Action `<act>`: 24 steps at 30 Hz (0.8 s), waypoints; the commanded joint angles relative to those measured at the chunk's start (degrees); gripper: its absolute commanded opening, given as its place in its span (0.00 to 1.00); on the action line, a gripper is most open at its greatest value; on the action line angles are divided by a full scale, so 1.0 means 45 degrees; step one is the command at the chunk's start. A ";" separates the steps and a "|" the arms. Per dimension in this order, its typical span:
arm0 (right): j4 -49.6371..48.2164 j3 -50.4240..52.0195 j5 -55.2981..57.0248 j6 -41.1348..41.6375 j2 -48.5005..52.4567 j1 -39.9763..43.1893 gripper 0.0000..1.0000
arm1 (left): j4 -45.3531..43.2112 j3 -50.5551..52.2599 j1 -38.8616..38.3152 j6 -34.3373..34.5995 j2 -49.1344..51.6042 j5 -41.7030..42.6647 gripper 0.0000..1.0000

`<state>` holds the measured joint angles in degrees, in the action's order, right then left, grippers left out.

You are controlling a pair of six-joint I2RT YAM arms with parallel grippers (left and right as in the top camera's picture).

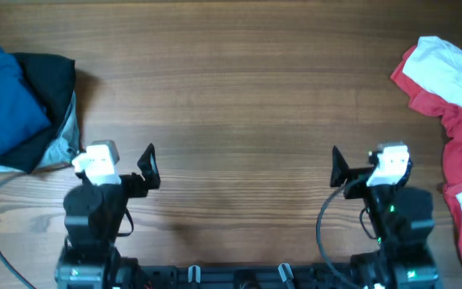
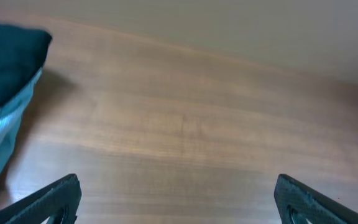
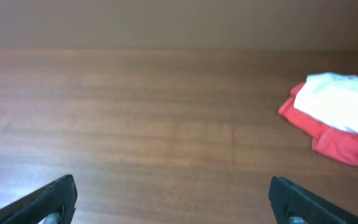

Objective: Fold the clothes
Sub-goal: 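Move the right gripper to the white shirt on the right pile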

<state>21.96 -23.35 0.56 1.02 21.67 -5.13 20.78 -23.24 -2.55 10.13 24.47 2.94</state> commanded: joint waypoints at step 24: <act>0.4940 -0.5979 0.3128 0.5032 0.9068 0.6387 0.99 | 0.4109 -0.5008 -0.0039 -0.0112 0.3993 0.3007 1.00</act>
<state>43.75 -49.17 8.36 19.62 56.82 17.06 39.64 -44.45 -2.55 10.13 42.89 15.16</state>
